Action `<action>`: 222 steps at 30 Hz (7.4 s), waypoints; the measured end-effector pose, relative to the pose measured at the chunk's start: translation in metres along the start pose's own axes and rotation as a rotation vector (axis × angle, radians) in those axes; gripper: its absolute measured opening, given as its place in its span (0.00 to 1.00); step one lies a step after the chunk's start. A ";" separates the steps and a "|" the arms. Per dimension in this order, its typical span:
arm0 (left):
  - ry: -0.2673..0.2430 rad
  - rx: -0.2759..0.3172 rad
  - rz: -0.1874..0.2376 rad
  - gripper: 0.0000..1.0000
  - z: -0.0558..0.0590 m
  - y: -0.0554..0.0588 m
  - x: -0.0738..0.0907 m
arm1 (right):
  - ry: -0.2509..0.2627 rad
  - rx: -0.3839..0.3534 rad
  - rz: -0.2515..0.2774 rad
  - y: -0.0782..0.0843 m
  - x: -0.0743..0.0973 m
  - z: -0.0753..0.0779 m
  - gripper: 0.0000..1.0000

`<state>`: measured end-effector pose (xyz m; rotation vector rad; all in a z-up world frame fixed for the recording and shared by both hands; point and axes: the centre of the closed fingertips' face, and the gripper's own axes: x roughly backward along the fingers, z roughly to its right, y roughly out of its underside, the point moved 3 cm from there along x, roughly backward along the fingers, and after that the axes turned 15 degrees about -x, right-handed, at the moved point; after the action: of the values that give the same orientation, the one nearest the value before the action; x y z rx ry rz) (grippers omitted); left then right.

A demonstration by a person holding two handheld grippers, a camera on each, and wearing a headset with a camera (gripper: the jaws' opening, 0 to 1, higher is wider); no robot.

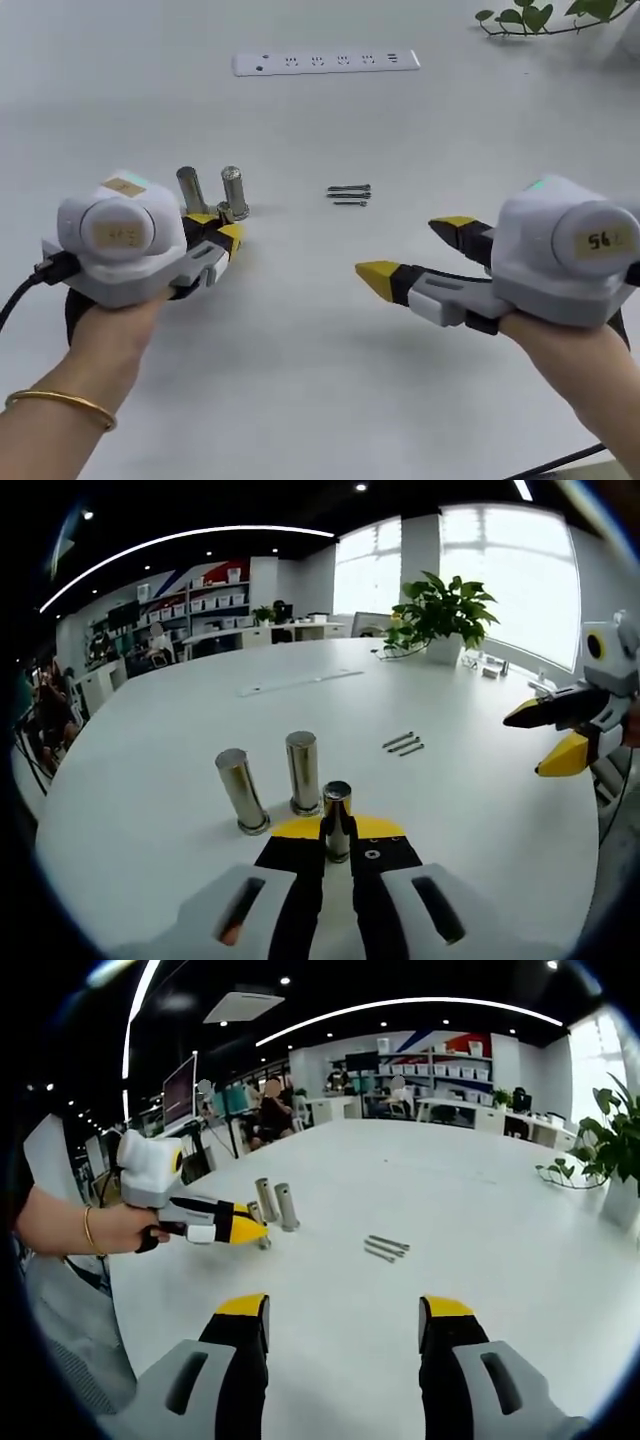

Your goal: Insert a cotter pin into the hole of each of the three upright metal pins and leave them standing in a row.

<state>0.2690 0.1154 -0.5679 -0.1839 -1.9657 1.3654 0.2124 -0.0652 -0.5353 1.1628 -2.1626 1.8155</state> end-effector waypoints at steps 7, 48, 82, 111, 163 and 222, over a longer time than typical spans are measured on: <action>0.004 0.001 0.004 0.07 0.012 -0.003 -0.001 | 0.006 -0.003 -0.012 0.004 0.003 0.002 0.57; 0.055 -0.054 0.033 0.07 0.062 -0.010 -0.001 | -0.024 -0.004 0.009 -0.001 0.014 0.003 0.48; 0.042 0.015 0.033 0.56 0.044 -0.012 0.035 | -0.081 0.100 -0.227 -0.020 -0.043 0.025 0.31; 0.059 -0.016 0.032 0.80 0.036 -0.008 0.052 | -0.157 0.315 -0.473 -0.026 -0.104 0.035 0.18; 0.022 0.020 0.048 0.68 0.020 -0.013 0.063 | -0.169 0.621 -0.692 -0.022 -0.112 0.043 0.00; 0.250 0.182 0.052 0.11 0.065 -0.057 0.067 | -0.487 0.923 -0.278 -0.022 -0.022 -0.094 0.00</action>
<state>0.1954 0.0746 -0.4984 -0.3055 -1.6326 1.4702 0.2038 0.0278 -0.5017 2.1121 -1.1192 2.6583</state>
